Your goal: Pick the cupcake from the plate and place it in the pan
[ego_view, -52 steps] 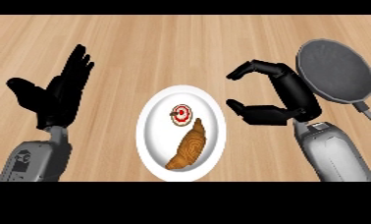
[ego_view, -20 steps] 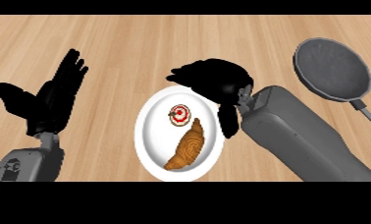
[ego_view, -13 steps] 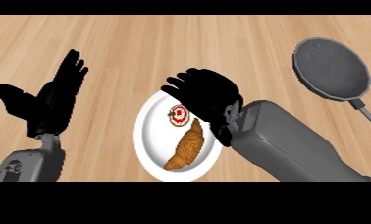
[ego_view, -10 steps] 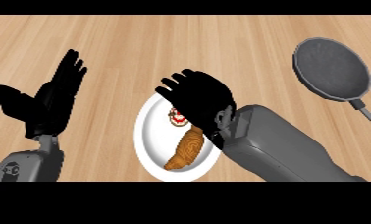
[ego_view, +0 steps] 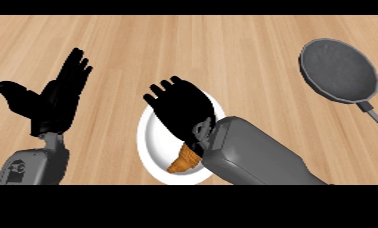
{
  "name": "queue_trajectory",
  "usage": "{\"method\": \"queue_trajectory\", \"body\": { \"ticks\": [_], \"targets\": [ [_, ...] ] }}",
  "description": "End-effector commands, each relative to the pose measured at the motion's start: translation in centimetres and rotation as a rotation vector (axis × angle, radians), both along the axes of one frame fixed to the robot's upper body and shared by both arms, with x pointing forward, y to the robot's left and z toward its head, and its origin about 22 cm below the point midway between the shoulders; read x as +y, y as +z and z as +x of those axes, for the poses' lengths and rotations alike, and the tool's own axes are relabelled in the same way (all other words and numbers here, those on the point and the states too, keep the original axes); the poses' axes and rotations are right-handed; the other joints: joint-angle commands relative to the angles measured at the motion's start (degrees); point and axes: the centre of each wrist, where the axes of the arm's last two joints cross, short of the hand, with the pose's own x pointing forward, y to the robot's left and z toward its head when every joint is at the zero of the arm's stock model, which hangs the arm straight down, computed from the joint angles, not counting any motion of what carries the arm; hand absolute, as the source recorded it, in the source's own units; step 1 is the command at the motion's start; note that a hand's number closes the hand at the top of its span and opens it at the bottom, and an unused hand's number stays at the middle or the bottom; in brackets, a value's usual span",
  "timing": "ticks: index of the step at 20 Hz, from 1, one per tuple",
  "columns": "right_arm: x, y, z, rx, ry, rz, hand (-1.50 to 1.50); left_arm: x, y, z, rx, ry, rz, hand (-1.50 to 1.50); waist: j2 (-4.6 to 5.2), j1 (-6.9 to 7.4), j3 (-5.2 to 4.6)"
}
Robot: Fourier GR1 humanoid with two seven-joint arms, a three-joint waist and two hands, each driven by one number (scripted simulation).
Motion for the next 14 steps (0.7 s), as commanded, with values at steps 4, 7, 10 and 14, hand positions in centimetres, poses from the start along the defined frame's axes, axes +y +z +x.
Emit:
{"method": "queue_trajectory", "body": {
  "ticks": [4,7,10,14],
  "targets": [
    [1.0,-0.5,0.1,-0.032,-0.049,-0.047,-1.5,0.9,-1.1,-0.4,0.007,-0.012,-0.001,0.0,-0.02,0.0,0.0],
    [1.0,-1.7,2.2,-0.021,-0.072,-0.049,-1.5,0.3,-1.8,0.4,0.0,-0.01,-0.001,0.0,0.08,0.03,0.0],
    [0.7,-2.8,3.1,-0.004,-0.057,-0.006,-1.5,-0.3,1.8,0.8,-0.018,-0.007,0.008,0.0,0.09,0.24,0.02],
    [0.8,-4.7,2.0,0.022,-0.049,-0.073,-1.5,1.4,-0.2,1.5,-0.002,0.017,0.008,0.0,0.05,-0.09,0.0]
  ]
}}
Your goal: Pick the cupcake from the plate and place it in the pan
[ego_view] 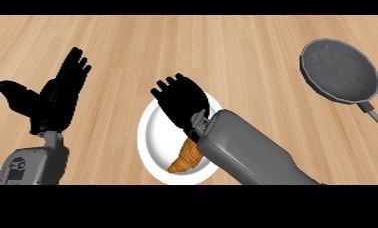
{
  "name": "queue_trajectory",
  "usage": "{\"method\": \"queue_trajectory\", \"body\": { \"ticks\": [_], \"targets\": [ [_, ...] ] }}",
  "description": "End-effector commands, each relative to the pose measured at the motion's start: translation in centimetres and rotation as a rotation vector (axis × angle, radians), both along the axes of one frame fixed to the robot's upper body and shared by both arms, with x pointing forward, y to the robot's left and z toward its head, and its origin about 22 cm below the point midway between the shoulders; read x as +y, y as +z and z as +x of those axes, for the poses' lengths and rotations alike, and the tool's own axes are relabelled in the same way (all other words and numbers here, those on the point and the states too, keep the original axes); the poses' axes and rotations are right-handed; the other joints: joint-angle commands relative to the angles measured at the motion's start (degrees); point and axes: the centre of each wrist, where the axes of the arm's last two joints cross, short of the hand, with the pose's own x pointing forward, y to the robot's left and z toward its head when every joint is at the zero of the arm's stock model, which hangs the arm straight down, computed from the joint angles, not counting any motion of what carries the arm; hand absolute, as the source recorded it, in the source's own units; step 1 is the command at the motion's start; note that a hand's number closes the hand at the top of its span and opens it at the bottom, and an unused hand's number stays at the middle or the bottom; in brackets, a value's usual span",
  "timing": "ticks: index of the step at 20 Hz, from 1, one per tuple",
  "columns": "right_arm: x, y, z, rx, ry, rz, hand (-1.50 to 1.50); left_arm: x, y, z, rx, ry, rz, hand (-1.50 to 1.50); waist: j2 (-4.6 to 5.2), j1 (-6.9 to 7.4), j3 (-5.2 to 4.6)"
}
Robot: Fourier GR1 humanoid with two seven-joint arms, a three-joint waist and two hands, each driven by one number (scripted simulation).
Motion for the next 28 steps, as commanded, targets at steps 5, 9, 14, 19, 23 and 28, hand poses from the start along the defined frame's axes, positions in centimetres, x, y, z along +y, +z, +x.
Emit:
{"method": "queue_trajectory", "body": {
  "ticks": [5,9,14,19,23,28],
  "targets": [
    [0.3,-2.7,0.1,0.044,0.003,-0.019,-1.5,1.5,-0.4,0.1,0.005,-0.01,-0.009,0.0,-0.01,-0.09,-0.01],
    [-0.3,-4.6,1.2,0.018,0.004,0.024,-1.5,-0.4,-0.3,-1.0,0.006,0.01,0.004,0.0,0.0,0.15,0.01],
    [-0.2,-5.7,1.9,0.052,-0.007,0.006,-1.5,-1.2,0.2,-2.0,-0.006,-0.009,-0.008,0.0,-0.03,0.34,0.01],
    [0.1,-6.6,3.0,0.096,0.003,0.012,1.5,-0.1,0.7,-0.8,0.0,-0.011,0.013,0.0,0.15,1.0,0.01],
    [-0.5,-7.5,2.3,0.044,0.106,0.055,1.5,-0.1,1.2,-2.6,0.006,-0.02,0.016,0.0,-0.06,0.35,0.03],
    [-0.5,-9.1,2.6,0.053,0.101,0.098,1.5,-1.5,0.8,-1.6,-0.007,-0.022,-0.002,0.0,0.11,0.88,0.02]
  ]
}}
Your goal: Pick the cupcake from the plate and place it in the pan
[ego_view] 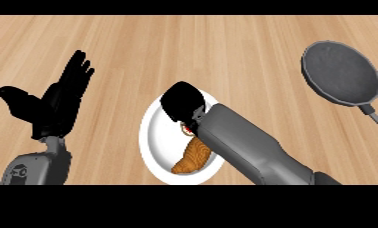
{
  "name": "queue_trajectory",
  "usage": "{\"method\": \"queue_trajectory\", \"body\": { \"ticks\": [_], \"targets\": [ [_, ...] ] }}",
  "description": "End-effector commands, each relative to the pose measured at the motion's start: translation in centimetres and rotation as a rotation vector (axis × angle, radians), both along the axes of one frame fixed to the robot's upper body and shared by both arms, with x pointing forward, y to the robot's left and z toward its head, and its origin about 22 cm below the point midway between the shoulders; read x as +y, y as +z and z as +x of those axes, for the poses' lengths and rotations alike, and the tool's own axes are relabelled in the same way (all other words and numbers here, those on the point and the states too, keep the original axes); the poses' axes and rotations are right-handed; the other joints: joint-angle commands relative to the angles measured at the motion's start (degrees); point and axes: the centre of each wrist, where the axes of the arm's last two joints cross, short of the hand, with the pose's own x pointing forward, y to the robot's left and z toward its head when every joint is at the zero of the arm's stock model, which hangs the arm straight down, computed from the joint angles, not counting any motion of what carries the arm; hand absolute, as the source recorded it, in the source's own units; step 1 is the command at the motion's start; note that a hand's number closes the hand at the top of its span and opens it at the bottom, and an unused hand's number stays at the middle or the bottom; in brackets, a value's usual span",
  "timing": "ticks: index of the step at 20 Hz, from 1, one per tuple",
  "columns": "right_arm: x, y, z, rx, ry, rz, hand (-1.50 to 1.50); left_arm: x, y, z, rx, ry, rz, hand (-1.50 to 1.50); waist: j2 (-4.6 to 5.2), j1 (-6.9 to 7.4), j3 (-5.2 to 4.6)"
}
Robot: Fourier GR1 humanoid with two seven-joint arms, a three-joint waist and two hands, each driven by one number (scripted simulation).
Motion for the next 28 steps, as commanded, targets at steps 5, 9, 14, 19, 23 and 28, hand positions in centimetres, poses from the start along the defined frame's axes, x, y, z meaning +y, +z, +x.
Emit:
{"method": "queue_trajectory", "body": {
  "ticks": [5,9,14,19,23,28],
  "targets": [
    [-0.2,-1.4,-1.1,0.011,-0.003,0.087,1.5,1.7,1.9,2.0,0.007,0.019,-0.006,0.0,0.44,-0.89,0.18],
    [-6.9,-2.4,-1.0,0.01,-0.197,0.128,1.5,1.9,0.2,-0.6,0.006,0.049,0.011,0.0,-0.26,-2.65,0.21],
    [-14.6,-1.5,-3.0,-0.052,-0.368,0.199,1.5,3.7,0.2,-0.6,0.012,0.108,0.005,0.0,-0.97,-5.87,0.16],
    [-18.3,6.1,-4.0,-0.422,-0.343,0.297,1.5,3.7,-1.1,-1.7,0.021,0.109,0.013,0.0,-1.06,-5.77,0.11],
    [-18.9,12.0,-6.7,-0.604,-0.351,0.392,1.5,3.2,-1.0,-1.4,0.023,0.09,0.0,0.0,-0.71,-4.88,0.1],
    [-22.2,16.2,-11.5,-0.602,-0.424,0.408,1.5,1.9,-0.1,-0.3,-0.001,0.066,0.013,0.0,-0.04,-3.37,0.18]
  ]
}}
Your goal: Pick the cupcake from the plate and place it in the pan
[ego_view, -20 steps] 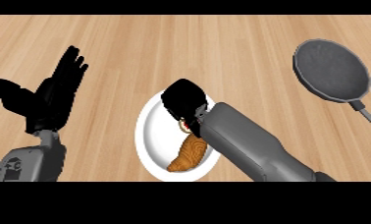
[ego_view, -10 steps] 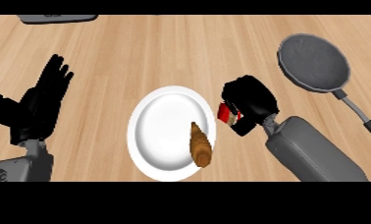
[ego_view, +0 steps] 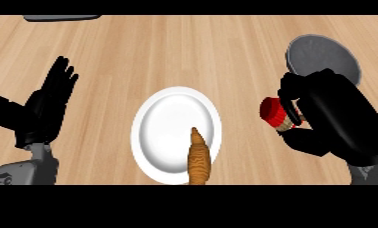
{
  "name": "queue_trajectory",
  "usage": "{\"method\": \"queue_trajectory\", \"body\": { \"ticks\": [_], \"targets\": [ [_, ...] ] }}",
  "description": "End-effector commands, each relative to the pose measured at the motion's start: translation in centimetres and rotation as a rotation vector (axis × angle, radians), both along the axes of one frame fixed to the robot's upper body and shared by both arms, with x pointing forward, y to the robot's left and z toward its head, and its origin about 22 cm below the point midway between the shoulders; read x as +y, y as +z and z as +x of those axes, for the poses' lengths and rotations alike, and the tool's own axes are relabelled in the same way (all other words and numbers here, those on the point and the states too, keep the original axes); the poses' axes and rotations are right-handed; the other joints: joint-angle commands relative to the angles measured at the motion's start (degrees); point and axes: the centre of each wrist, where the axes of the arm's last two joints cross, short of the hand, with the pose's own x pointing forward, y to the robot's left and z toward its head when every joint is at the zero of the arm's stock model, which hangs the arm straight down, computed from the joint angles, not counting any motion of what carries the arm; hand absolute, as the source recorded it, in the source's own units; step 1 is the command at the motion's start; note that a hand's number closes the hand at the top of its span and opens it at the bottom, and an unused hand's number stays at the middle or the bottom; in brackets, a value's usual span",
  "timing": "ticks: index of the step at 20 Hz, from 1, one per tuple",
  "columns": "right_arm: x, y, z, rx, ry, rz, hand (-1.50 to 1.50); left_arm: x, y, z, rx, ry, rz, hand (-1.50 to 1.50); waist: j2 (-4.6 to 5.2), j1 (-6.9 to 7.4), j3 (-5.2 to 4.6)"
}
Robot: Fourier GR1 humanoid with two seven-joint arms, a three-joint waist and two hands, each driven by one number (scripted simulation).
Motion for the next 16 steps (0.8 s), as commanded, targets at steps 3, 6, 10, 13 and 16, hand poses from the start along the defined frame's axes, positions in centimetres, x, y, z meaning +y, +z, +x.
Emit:
{"method": "queue_trajectory", "body": {
  "ticks": [3,6,10,13,16],
  "targets": [
    [-2.6,3.5,-3.7,-0.044,-0.112,0.071,1.5,-0.9,0.3,0.8,-0.002,-0.03,0.0,0.0,0.79,2.49,0.05],
    [-6.0,5.7,-0.1,-0.064,-0.188,0.148,1.5,-1.0,0.3,0.7,-0.028,-0.045,-0.007,0.0,0.96,3.2,0.05],
    [-9.3,3.4,1.6,-0.086,-0.25,0.2,1.5,-0.6,0.0,0.8,-0.02,-0.072,0.002,0.0,1.05,3.21,0.08],
    [-12.6,3.9,3.2,-0.078,-0.261,0.241,1.5,-0.8,1.0,0.9,-0.001,-0.044,0.012,0.0,0.99,3.42,0.08],
    [-14.1,3.1,7.2,-0.104,-0.296,0.277,1.5,-1.8,0.9,1.4,-0.024,-0.074,0.001,0.0,1.2,4.37,0.08]
  ]
}}
